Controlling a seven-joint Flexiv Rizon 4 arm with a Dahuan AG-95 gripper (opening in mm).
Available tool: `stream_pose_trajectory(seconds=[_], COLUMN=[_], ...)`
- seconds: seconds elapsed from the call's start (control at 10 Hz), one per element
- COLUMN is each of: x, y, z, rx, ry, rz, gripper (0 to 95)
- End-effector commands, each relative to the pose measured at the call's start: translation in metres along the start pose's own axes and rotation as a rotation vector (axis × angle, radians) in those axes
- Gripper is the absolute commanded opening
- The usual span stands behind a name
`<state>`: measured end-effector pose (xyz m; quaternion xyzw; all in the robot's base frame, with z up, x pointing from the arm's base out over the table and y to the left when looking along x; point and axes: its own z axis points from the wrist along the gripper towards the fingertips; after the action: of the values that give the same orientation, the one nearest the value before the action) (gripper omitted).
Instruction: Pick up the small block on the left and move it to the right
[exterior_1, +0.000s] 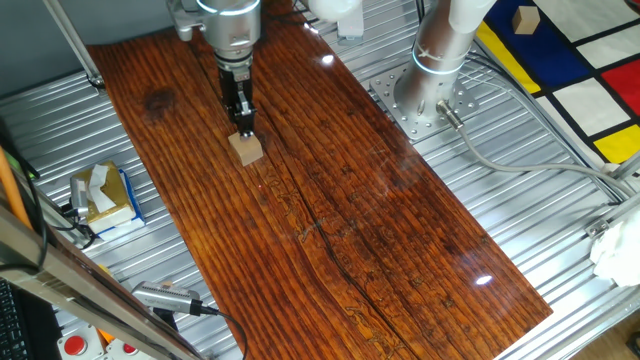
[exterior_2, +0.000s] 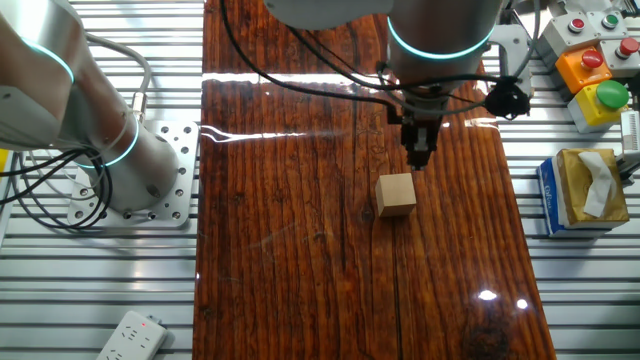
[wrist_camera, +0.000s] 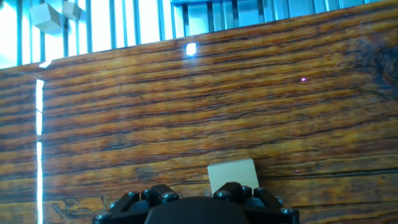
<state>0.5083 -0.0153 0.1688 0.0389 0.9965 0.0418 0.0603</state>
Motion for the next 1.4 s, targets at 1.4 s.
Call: stream_pose_trajectory(seconds=[1.4], x=[0.021], y=[-0.019], z=[0.006], rx=[0.001], ry=[-0.043], rz=[-0.026], gripper=[57.0])
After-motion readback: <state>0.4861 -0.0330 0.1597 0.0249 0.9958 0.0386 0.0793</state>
